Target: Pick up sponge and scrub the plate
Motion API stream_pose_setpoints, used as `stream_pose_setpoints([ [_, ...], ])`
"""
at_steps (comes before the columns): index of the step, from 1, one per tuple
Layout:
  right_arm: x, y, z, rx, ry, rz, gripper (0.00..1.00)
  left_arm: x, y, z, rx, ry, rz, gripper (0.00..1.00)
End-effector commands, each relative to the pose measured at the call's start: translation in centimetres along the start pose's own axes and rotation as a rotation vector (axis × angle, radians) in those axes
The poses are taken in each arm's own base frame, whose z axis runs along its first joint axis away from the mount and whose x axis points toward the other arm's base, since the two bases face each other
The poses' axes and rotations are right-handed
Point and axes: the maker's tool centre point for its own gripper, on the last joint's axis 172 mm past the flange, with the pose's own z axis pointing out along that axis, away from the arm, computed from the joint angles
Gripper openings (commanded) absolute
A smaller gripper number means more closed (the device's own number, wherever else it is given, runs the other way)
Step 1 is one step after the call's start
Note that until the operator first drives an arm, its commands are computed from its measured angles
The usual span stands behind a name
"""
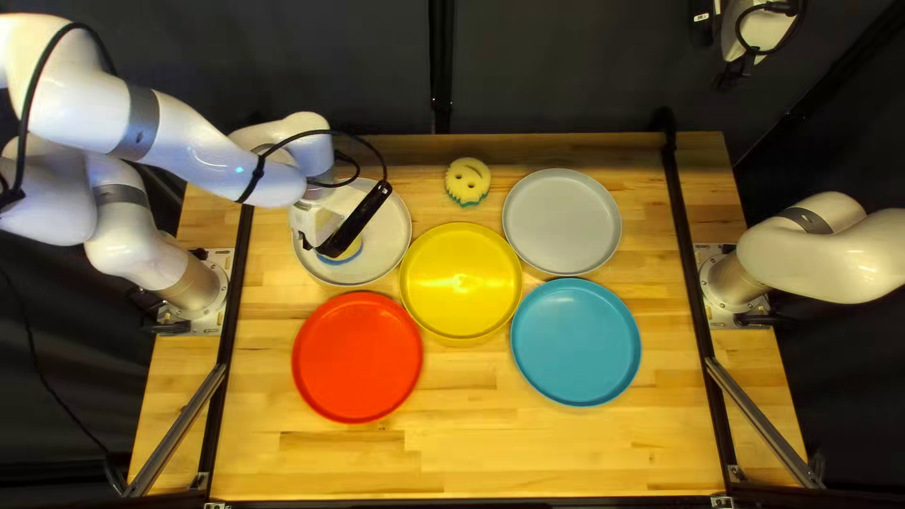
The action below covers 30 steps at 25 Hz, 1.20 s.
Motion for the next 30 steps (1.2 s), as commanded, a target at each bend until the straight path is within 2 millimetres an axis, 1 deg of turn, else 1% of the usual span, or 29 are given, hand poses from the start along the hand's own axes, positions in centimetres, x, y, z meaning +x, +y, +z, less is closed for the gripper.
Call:
stream_pose_setpoints([
  [1, 0.0, 0.0, 0.0, 0.000, 0.000, 0.000, 1.00, 1.4, -0.6, -0.2, 0.006, 0.005, 0.009, 0.00],
  [11, 0.0, 0.0, 0.0, 0.000, 0.000, 0.000, 1.00, 4.7, -4.5, -1.7, 0.023, 0.012, 0.037, 0.00],
  [13, 0.0, 0.0, 0.0, 0.000, 0.000, 0.000, 1.00, 5.1, -5.1, -2.1, 0.027, 0.013, 0.042, 0.00],
  [15, 0.0, 0.0, 0.0, 0.000, 0.000, 0.000, 1.00, 5.2, -5.1, -2.2, 0.029, 0.014, 0.044, 0.00],
  [17, 0.0, 0.0, 0.0, 0.000, 0.000, 0.000, 1.00, 4.9, -4.8, -2.2, 0.030, 0.013, 0.046, 0.00],
  [24, 0.0, 0.0, 0.0, 0.000, 0.000, 0.000, 1.00, 2.3, -2.9, -1.0, 0.018, 0.008, 0.034, 0.00],
  [30, 0.0, 0.0, 0.0, 0.000, 0.000, 0.000, 1.00, -0.7, -1.2, -0.1, 0.000, 0.004, 0.010, 0.00],
])
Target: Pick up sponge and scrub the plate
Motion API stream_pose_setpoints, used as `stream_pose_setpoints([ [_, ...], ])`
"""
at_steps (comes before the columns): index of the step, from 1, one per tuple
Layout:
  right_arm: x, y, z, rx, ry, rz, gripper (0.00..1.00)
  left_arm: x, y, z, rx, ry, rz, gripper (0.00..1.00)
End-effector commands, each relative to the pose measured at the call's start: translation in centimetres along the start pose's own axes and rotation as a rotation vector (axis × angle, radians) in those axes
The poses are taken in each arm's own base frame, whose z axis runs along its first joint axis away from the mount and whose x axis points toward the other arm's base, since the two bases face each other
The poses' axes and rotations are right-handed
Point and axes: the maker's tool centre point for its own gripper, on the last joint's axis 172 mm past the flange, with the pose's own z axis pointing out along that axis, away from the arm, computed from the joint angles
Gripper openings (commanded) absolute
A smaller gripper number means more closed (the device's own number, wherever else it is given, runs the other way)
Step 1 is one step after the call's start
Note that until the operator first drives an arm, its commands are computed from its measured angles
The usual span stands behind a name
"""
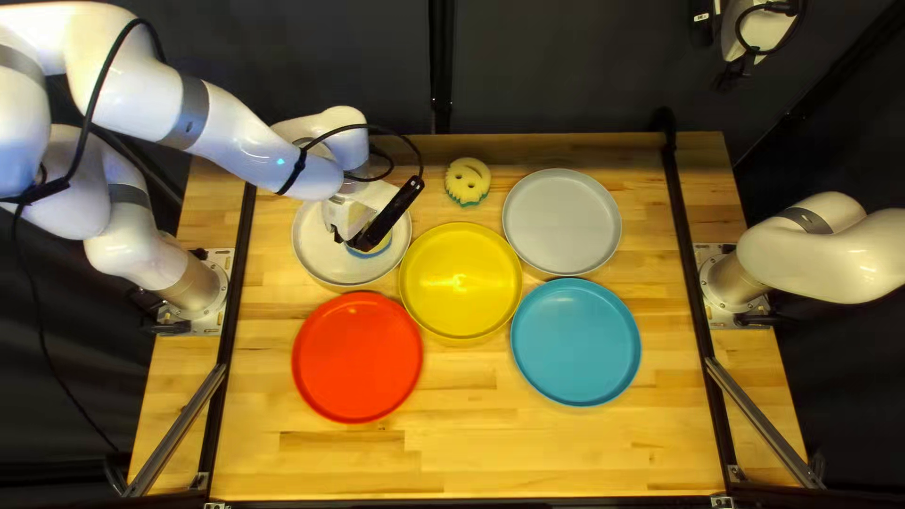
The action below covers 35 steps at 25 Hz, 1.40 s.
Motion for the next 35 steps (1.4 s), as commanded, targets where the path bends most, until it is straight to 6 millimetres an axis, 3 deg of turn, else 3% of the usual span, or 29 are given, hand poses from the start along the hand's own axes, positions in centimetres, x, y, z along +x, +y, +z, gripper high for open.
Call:
stream_pose_setpoints([
  [1, 0.0, 0.0, 0.0, 0.000, 0.000, 0.000, 1.00, -1.7, 0.9, 0.2, -0.010, 0.000, -0.018, 0.00],
  [12, 0.0, 0.0, 0.0, 0.000, 0.000, 0.000, 1.00, -3.0, -0.3, -1.4, -0.013, -0.002, -0.047, 0.00],
  [20, 0.0, 0.0, 0.0, 0.000, 0.000, 0.000, 1.00, -1.0, -4.9, -2.5, -0.012, 0.008, -0.033, 0.00],
  [23, 0.0, 0.0, 0.0, 0.000, 0.000, 0.000, 1.00, -0.5, -5.8, -2.8, -0.013, 0.012, -0.027, 0.00],
  [27, 0.0, 0.0, 0.0, 0.000, 0.000, 0.000, 1.00, -0.9, -5.4, -2.8, -0.016, 0.010, -0.022, 0.00],
  [35, 0.0, 0.0, 0.0, 0.000, 0.000, 0.000, 1.00, -4.1, -3.6, -2.0, -0.032, 0.000, -0.038, 0.00],
])
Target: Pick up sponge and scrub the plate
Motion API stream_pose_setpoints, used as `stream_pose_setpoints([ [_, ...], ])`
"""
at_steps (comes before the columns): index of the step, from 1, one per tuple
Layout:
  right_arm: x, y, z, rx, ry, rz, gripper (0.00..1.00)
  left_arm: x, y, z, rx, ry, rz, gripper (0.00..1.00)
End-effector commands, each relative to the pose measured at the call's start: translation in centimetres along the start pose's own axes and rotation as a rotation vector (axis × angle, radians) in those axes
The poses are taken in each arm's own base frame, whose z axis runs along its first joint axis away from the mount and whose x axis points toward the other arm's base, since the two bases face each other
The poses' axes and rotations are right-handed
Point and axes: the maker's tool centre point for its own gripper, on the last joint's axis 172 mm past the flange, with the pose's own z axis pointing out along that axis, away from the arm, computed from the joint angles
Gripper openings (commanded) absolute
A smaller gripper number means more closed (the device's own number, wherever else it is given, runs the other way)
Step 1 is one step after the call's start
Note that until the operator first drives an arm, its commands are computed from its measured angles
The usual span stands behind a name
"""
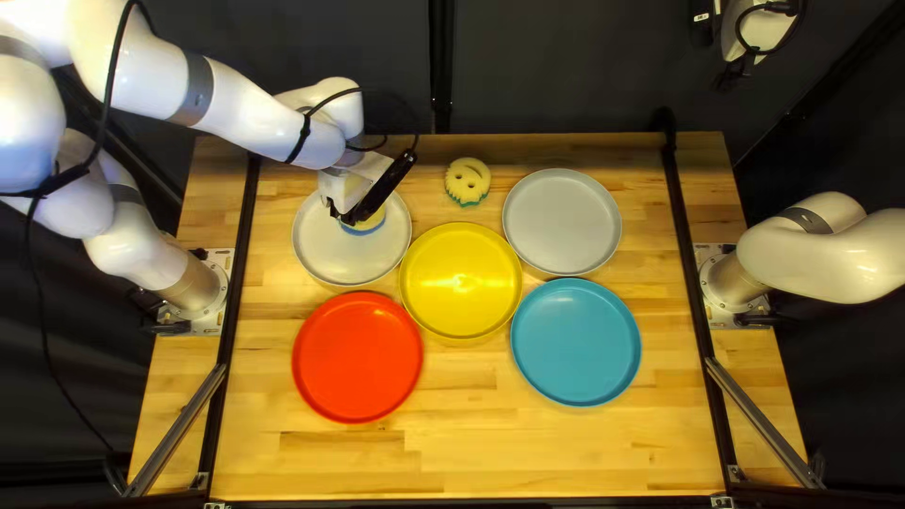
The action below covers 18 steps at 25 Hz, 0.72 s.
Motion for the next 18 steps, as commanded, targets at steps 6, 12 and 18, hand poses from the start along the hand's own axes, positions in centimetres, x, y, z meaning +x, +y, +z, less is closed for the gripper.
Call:
stream_pose_setpoints([
  [6, 0.0, 0.0, 0.0, 0.000, 0.000, 0.000, 1.00, -2.6, 1.2, 0.9, -0.017, -0.008, -0.022, 0.00],
  [12, 0.0, 0.0, 0.0, 0.000, 0.000, 0.000, 1.00, -1.3, 1.0, 1.1, -0.020, -0.008, -0.018, 0.00],
  [18, 0.0, 0.0, 0.0, 0.000, 0.000, 0.000, 1.00, 1.7, -0.7, -0.2, -0.003, 0.007, -0.002, 0.00],
])
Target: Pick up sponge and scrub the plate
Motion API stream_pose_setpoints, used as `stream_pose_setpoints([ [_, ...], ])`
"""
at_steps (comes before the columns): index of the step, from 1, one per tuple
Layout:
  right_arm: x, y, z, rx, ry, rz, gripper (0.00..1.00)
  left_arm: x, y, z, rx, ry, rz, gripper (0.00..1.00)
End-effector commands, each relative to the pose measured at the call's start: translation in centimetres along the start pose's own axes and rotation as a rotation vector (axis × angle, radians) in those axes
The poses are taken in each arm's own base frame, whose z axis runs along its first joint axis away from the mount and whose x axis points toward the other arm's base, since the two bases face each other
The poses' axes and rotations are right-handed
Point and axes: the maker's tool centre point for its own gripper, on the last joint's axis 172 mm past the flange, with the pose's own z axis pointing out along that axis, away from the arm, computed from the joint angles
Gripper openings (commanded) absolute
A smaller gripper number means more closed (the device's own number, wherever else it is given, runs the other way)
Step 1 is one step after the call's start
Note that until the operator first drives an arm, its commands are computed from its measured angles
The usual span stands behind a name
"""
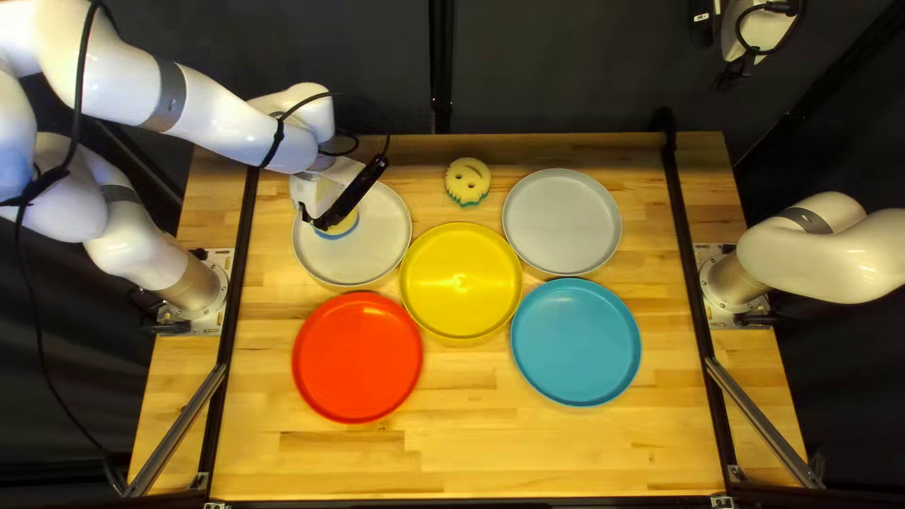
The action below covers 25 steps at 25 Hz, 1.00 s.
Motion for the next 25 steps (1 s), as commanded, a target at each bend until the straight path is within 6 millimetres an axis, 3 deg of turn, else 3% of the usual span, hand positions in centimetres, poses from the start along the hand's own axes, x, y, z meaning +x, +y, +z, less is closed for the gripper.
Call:
stream_pose_setpoints([
  [1, 0.0, 0.0, 0.0, 0.000, 0.000, 0.000, 1.00, 2.0, -0.8, -0.7, 0.009, 0.011, 0.008, 0.00],
  [9, 0.0, 0.0, 0.0, 0.000, 0.000, 0.000, 1.00, 4.1, -0.7, -0.5, 0.025, 0.021, 0.029, 0.00],
  [25, 0.0, 0.0, 0.0, 0.000, 0.000, 0.000, 1.00, -0.4, 4.8, 2.2, 0.013, -0.005, 0.013, 0.00],
])
